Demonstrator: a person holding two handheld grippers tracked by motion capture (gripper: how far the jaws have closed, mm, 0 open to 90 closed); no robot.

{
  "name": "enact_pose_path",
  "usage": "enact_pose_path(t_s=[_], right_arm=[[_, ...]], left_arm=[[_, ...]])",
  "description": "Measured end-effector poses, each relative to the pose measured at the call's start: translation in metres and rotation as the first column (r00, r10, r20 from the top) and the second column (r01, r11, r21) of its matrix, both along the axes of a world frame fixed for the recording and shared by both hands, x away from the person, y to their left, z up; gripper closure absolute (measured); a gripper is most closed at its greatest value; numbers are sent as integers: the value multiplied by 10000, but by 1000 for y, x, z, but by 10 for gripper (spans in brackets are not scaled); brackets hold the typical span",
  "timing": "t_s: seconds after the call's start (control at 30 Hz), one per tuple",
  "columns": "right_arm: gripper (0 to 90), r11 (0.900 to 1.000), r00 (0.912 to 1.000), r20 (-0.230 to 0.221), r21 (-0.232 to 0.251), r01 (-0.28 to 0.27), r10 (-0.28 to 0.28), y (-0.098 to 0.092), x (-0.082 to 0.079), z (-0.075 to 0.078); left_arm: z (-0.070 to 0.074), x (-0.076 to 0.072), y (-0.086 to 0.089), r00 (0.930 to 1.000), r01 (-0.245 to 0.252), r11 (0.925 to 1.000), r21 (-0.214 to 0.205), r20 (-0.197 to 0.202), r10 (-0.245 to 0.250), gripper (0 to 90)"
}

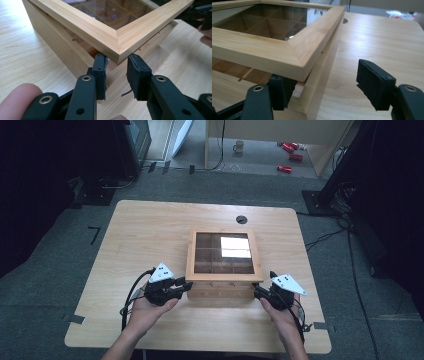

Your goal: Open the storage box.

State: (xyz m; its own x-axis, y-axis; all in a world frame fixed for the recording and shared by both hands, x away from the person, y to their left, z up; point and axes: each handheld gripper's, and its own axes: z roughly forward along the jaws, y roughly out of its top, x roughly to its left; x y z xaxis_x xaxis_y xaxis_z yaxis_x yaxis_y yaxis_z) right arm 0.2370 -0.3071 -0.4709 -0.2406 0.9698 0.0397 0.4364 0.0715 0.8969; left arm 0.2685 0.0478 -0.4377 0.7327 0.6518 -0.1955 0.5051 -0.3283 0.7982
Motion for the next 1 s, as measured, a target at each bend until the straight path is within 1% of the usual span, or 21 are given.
enact_pose_path(t_s=[0.07,0.13,0.23,0.3,0.37,0.4,0.43,0.5,0.6,0.63,0.67,0.73,0.77,0.83,0.9,0.93,0.97,1.0], right_arm=[[348,9997,9993,322,-102,-200,203,1,0,0],[356,9993,9978,586,-265,-279,294,0,0,0],[384,9986,9941,1000,-362,-393,428,0,-3,1],[389,9977,9917,1165,-451,-503,552,0,-4,2],[396,9968,9903,1231,-545,-586,649,0,-5,2],[397,9965,9900,1230,-546,-631,695,0,-5,2],[400,9959,9892,1247,-557,-709,774,0,-6,2],[406,9946,9880,1273,-672,-796,877,0,-6,3],[411,9937,9860,1370,-717,-860,953,0,-5,7],[412,9939,9859,1385,-700,-850,941,0,-4,9],[413,9940,9849,1443,-671,-862,952,0,-4,12],[413,9938,9838,1501,-667,-887,979,0,-2,16],[413,9939,9838,1504,-654,-888,978,0,-1,18],[413,9933,9827,1548,-718,-910,1012,0,0,21],[413,9930,9816,1609,-731,-923,1031,1,2,25],[413,9931,9817,1606,-728,-919,1027,1,3,27],[413,9928,9815,1601,-743,-937,1046,1,4,29],[413,9924,9811,1610,-777,-957,1072,2,5,30]], left_arm=[[1,0,0,10000,-2,10000,-46,19,2,698],[2,1,1,10000,-21,9999,-98,50,21,695],[2,1,2,9999,-127,9996,-243,17,128,692],[3,2,3,9999,-138,9996,-264,25,139,689],[3,1,5,9999,-84,9996,-253,60,86,671],[2,0,7,9999,-62,9997,-226,98,64,655],[2,-1,10,9999,-62,9998,-174,129,64,620],[0,-3,15,9997,-95,9999,-82,209,97,573],[-10,-7,28,9989,-412,9985,364,215,405,479],[-16,-8,34,9983,-570,9971,500,119,564,455],[-20,-8,37,9976,-685,9960,575,59,683,409],[-30,-9,47,9935,-1127,9900,846,-77,1137,356],[-33,-9,51,9917,-1265,9875,936,-121,1282,319],[-41,-9,59,9863,-1605,9807,1115,-212,1638,289],[-48,-8,65,9821,-1803,9745,1334,-297,1858,276],[-48,-8,65,9821,-1803,9745,1334,-297,1858,277],[-54,-7,69,9779,-1997,9671,1574,-304,2068,277],[-58,-5,72,9754,-2086,9632,1695,-351,2175,277]])
